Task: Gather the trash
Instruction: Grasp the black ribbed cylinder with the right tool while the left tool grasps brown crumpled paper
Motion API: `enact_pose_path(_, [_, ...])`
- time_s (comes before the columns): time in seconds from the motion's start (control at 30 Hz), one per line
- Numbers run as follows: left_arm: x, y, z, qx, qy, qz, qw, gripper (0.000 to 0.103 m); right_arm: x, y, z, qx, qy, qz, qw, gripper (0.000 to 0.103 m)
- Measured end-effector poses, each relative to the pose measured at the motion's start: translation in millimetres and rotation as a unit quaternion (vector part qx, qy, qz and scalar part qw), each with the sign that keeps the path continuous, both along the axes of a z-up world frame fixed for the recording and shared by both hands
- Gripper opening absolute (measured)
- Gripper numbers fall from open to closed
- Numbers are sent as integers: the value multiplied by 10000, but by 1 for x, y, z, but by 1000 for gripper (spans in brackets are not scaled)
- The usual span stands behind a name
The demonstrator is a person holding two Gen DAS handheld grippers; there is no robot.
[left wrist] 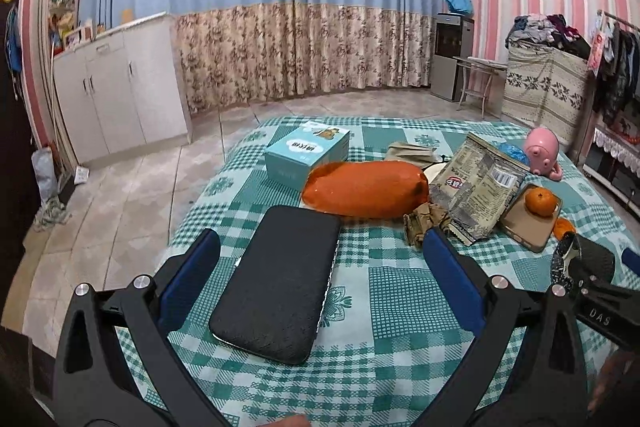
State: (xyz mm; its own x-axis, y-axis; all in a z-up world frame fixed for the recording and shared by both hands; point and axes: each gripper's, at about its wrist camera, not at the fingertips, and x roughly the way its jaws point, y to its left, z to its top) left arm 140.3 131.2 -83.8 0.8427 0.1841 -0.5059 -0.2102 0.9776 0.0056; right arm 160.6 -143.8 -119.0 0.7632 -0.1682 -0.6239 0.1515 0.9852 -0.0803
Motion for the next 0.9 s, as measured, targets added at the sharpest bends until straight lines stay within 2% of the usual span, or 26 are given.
enact_pose_path(0.1, [3,2,-2,-61,41,38,10000,98,0,-4,-1,15,39,72,10000,99])
enact_pose_path(0.27, [2,-6,-3,109,-13,20,9999,98,4,-10,-1,130,52,203,9997,98])
enact_pose_path(0.33, [2,-8,-3,143,-15,8,9999,98,5,-14,-3,280,96,297,9991,93])
enact_pose_path(0.4, [5,-11,-3,172,41,-5,9998,98,8,-17,-5,436,173,408,9981,79])
enact_pose_path(0.57, [11,-27,0,223,160,-127,9995,98,6,-29,-2,566,73,641,9963,78])
enact_pose_path(0.7, [19,-50,9,214,99,-486,9985,98,3,-46,20,218,-202,769,9966,76])
enact_pose_path(0.8, [35,-68,9,250,167,-563,9980,98,4,-65,27,128,-248,774,9966,76])
enact_pose_path(0.9, [61,-80,-1,132,465,-650,9967,98,4,-86,22,300,-255,713,9967,76])
